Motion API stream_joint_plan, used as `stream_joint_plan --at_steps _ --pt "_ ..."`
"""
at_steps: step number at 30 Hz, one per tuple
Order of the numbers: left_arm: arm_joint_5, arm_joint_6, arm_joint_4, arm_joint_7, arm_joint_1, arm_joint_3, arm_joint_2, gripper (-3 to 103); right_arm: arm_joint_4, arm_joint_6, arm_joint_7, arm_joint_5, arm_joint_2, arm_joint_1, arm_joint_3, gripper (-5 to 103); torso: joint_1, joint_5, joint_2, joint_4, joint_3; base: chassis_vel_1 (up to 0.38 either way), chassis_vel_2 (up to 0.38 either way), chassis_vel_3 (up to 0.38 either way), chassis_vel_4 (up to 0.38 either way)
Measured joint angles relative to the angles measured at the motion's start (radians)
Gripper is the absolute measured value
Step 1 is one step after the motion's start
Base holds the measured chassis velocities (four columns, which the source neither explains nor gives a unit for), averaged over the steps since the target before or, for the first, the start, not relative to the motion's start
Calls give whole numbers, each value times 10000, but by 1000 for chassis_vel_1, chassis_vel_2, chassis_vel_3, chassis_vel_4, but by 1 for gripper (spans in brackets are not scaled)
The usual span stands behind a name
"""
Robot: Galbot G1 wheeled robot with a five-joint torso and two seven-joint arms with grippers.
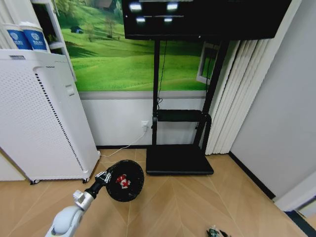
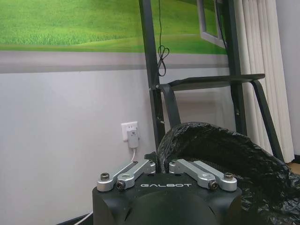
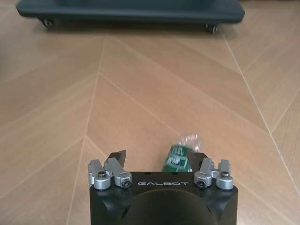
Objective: Pick up the trash bin and place the garbage on the floor into it.
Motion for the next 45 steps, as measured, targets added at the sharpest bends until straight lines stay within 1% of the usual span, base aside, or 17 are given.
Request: stream_joint_plan --at_steps 5,7,10,13,14,18,24,25,32,34,35,37,38,40,41,43,45 --pt "45 -19 -28 3 18 45 -42 7 -528 -265 330 237 80 418 -398 76 0 3 0 3 0 0 0 0 0" --pt "51 -23 -28 5 15 107 -40 7 -856 -210 346 178 164 572 -465 76 0 0 0 3 0 0 0 0 0" --pt "55 -28 -25 9 27 152 -24 7 -1362 -32 343 151 199 769 -490 74 1 2 0 0 0 0 0 0 0" --pt "55 -29 -40 11 81 153 -8 7 -1597 -7 264 377 101 792 -420 77 2 -1 0 2 1 0 0 0 0" --pt "56 -29 -44 13 92 153 1 7 -1641 10 218 432 73 793 -384 79 2 -3 0 4 0 0 0 0 0" --pt "81 -29 -46 1 91 152 8 7 -1729 54 85 479 72 796 -382 77 2 1 0 2 0 0 0 0 0" --pt "67 -18 -31 -58 61 166 6 7 -1871 76 1 186 341 979 -755 81 2 0 0 1 0 0 0 0 0" --pt "-79 52 -79 -119 85 184 2 7 -2013 89 73 82 411 1162 -953 82 2 0 0 1 0 0 0 0 0" --pt "-327 180 -159 -234 106 207 69 7 -2500 195 191 -150 412 1854 -1440 84 2 2 0 4 0 0 0 0 0" --pt "-404 199 -153 -240 92 192 154 7 -2569 198 227 -167 271 1921 -1509 76 2 -6 0 3 0 0 0 0 0" --pt "-404 199 -153 -240 92 192 154 7 -2569 198 227 -167 271 1921 -1509 76 2 -6 0 3 0 0 0 0 0" --pt "-457 199 -103 -236 79 123 193 7 -2780 198 229 -242 230 2024 -1634 66 2 1 0 1 0 0 0 0 0" --pt "-457 199 -103 -236 79 123 193 7 -2780 198 229 -242 230 2024 -1634 66 2 1 0 1 0 0 0 0 0" --pt "-504 199 -44 -236 28 108 204 7 -3007 197 246 -344 265 2149 -1773 55 2 -6 0 2 0 0 0 0 0" --pt "-504 199 -44 -236 28 108 204 7 -3007 197 246 -344 265 2149 -1773 55 2 -6 0 2 0 0 0 0 0" --pt "-515 199 11 -231 -24 109 206 7 -3092 179 257 -381 269 2192 -1903 43 1 -6 0 1 0 0 0 0 0" --pt "-519 200 45 -230 -59 112 198 7 -3134 153 264 -392 261 2237 -2004 46 1 -6 0 1 0 0 0 0 0"
